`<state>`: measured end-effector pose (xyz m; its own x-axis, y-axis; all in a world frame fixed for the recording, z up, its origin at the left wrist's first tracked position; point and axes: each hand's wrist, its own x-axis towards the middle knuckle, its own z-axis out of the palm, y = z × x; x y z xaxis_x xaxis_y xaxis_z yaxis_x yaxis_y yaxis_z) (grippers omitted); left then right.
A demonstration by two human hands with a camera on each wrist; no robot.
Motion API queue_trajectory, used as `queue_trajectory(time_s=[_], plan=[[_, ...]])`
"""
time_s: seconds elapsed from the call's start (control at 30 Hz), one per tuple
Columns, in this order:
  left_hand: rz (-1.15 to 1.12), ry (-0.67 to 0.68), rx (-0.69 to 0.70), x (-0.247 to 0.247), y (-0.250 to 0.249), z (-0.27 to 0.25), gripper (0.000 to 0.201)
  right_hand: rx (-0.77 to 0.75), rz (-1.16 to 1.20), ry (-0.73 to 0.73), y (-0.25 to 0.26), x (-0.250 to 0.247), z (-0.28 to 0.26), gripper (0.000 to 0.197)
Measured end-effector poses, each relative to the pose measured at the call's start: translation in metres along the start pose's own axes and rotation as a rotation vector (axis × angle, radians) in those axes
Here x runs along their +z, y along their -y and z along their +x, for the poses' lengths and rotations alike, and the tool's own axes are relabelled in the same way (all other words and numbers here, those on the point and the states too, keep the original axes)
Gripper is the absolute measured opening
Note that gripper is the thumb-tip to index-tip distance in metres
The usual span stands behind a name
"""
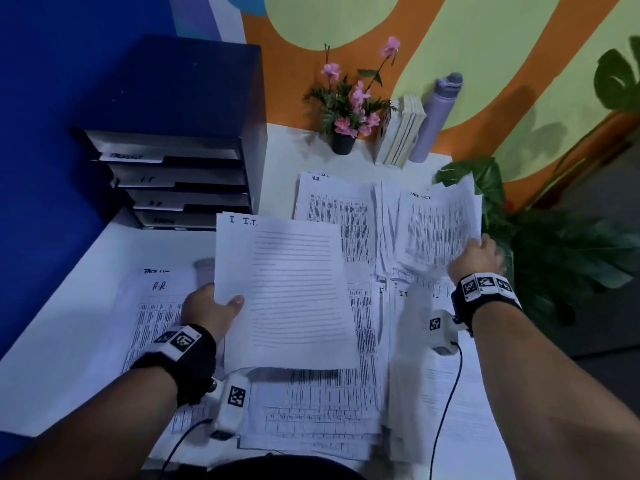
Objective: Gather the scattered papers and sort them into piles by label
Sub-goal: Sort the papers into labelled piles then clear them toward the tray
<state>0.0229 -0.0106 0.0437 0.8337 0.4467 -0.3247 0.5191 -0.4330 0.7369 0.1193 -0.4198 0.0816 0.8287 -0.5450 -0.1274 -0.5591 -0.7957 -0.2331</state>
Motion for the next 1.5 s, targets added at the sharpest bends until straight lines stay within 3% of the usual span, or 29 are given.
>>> queue_trajectory(time_s=[0.07, 0.2, 0.3, 0.4, 0.43, 0.53, 0.63, 0.8, 1.0, 1.13, 1.2, 1.27, 1.3, 1.4, 1.5], plan=[[-0.019, 0.002, 0.018, 0.005, -0.003, -0.004, 0.026, -0.037, -0.011, 0.02, 0.006, 0.001, -0.007, 0.057], [-0.065, 0.022, 0.025, 0.01, -0.006, -0.008, 0.031, -0.151, 0.597, 0.312, 0.032, 0.026, -0.053, 0.044], [-0.083, 0.053, 0.016, 0.012, -0.005, -0.008, 0.034, -0.077, 0.755, 0.514, 0.044, 0.057, -0.089, 0.053], [-0.108, 0.076, 0.049, 0.01, -0.007, -0.01, 0.027, 0.055, 0.88, 0.561, 0.039, 0.085, -0.101, 0.027], [-0.104, 0.087, 0.057, 0.009, -0.008, -0.011, 0.025, 0.077, 0.889, 0.535, 0.036, 0.089, -0.102, 0.009], [-0.087, 0.123, 0.067, 0.005, -0.006, -0.009, 0.025, 0.106, 0.875, 0.404, 0.025, 0.095, -0.099, 0.03], [-0.08, 0.111, 0.072, 0.0, 0.0, -0.008, 0.022, 0.128, 0.898, 0.345, 0.017, 0.096, -0.1, 0.034], [-0.114, 0.161, 0.097, -0.002, 0.006, -0.013, 0.023, 0.092, 0.954, 0.37, 0.021, 0.1, -0.12, 0.027], [-0.068, 0.218, 0.135, 0.001, 0.002, -0.018, 0.03, 0.09, 0.988, 0.266, 0.02, 0.091, -0.141, 0.019], [-0.147, 0.378, 0.146, 0.01, 0.001, -0.023, 0.029, 0.026, 1.005, 0.365, 0.012, 0.086, -0.148, 0.026], [-0.213, 0.484, 0.104, 0.013, -0.003, -0.03, 0.042, 0.0, 0.966, 0.415, 0.003, 0.09, -0.146, 0.039], [-0.295, 0.614, 0.01, 0.018, -0.007, -0.036, 0.057, 0.017, 0.914, 0.359, -0.002, 0.078, -0.148, 0.051], [-0.335, 0.65, -0.016, 0.019, -0.009, -0.037, 0.051, 0.02, 0.876, 0.306, -0.007, 0.072, -0.147, 0.05], [-0.269, 0.556, 0.048, 0.018, -0.009, -0.038, 0.021, 0.047, 0.686, 0.132, -0.036, 0.047, -0.139, 0.044], [-0.077, 0.349, 0.13, 0.011, 0.005, -0.023, 0.032, 0.086, 0.489, 0.019, -0.069, 0.034, -0.127, 0.034]])
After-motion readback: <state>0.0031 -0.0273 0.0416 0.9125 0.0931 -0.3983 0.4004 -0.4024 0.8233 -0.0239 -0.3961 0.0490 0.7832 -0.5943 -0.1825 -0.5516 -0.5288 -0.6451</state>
